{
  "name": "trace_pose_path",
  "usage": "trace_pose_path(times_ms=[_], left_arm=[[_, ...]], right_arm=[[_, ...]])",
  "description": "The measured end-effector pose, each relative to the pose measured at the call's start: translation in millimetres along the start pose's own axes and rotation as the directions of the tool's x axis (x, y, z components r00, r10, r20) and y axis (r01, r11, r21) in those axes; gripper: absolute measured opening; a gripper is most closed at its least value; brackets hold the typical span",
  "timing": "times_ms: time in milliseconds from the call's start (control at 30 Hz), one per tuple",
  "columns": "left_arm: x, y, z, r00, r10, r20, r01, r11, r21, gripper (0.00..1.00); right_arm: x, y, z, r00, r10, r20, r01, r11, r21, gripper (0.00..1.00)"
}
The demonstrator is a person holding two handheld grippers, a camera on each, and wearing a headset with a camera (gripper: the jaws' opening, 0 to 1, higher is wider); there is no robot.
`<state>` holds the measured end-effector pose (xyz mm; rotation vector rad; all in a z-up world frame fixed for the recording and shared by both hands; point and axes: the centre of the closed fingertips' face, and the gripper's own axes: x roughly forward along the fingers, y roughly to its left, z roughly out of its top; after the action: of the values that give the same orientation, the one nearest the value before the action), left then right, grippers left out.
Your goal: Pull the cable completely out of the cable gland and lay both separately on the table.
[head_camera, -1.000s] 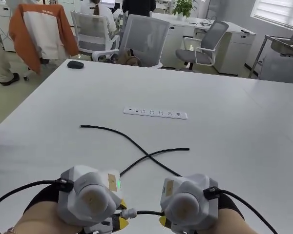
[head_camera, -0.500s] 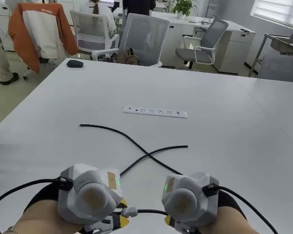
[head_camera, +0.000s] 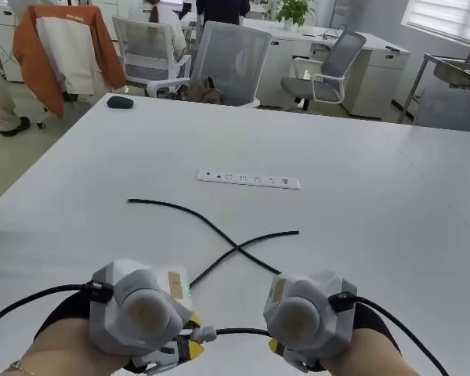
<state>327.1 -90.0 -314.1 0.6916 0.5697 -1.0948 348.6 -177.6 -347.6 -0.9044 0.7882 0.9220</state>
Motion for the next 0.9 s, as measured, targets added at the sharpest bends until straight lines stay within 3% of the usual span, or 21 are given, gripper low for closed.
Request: trace_pose_path(times_ms=[67,133,233,267,367,433,567,667,733,800,900], left_arm=[[0.1,2.4,-4.3,0.9997,0.013,-0.020,-0.012,1.000,0.017,0.17],[-0.1,0.8,-3.0,1.0000,0.002,-0.009,-0.002,1.000,-0.002,0.17],[0.9,-0.5,-1.2,1.0000,-0.002,-0.004,0.002,1.000,-0.001,0.17],[1.0,1.6,-4.9,0.9996,0.012,-0.026,-0.011,1.000,0.023,0.17],[0.9,0.5,-3.0,0.9999,0.001,-0.011,-0.001,1.000,0.001,0.17],[0.5,0.6,-1.8,0.9999,0.005,-0.009,-0.005,1.000,0.006,0.17],[1.0,-0.2,-9.1,0.9988,0.007,-0.048,-0.005,1.000,0.030,0.17],[1.9,-3.3,-8.1,0.9990,-0.002,-0.045,0.004,0.999,0.042,0.17],[3.3,-4.2,-7.0,0.9987,0.002,-0.052,0.001,0.998,0.067,0.18],[4.1,-5.1,-6.7,0.9984,0.001,-0.056,0.004,0.996,0.087,0.18],[4.2,-9.9,-2.7,0.9991,-0.017,-0.040,0.021,0.995,0.102,0.18]], right_arm=[[-0.3,-6.7,-10.5,0.9977,-0.034,-0.059,0.033,0.999,-0.027,0.03],[-0.6,-5.6,-11.0,0.9988,-0.022,-0.045,0.023,0.999,0.026,0.03],[-0.5,-8.1,-14.8,0.9975,-0.031,-0.064,0.033,0.999,0.032,0.03],[-1.8,-12.1,-24.2,0.9920,-0.051,-0.116,0.053,0.998,0.017,0.03],[-1.5,-12.5,-25.2,0.9940,-0.040,-0.102,0.048,0.996,0.070,0.03],[-1.5,-12.0,-26.0,0.9935,-0.039,-0.107,0.046,0.997,0.063,0.04],[0.8,-2.9,-21.8,0.9952,-0.004,-0.097,0.007,0.999,0.033,0.06],[3.6,6.9,-10.2,0.9982,0.039,-0.046,-0.039,0.999,0.003,0.19],[2.5,15.7,13.1,0.9952,0.078,0.058,-0.076,0.997,-0.031,0.23],[-2.4,27.8,35.7,0.9799,0.126,0.154,-0.119,0.991,-0.052,0.23],[-6.3,41.2,51.5,0.9632,0.173,0.206,-0.152,0.982,-0.113,0.22]])
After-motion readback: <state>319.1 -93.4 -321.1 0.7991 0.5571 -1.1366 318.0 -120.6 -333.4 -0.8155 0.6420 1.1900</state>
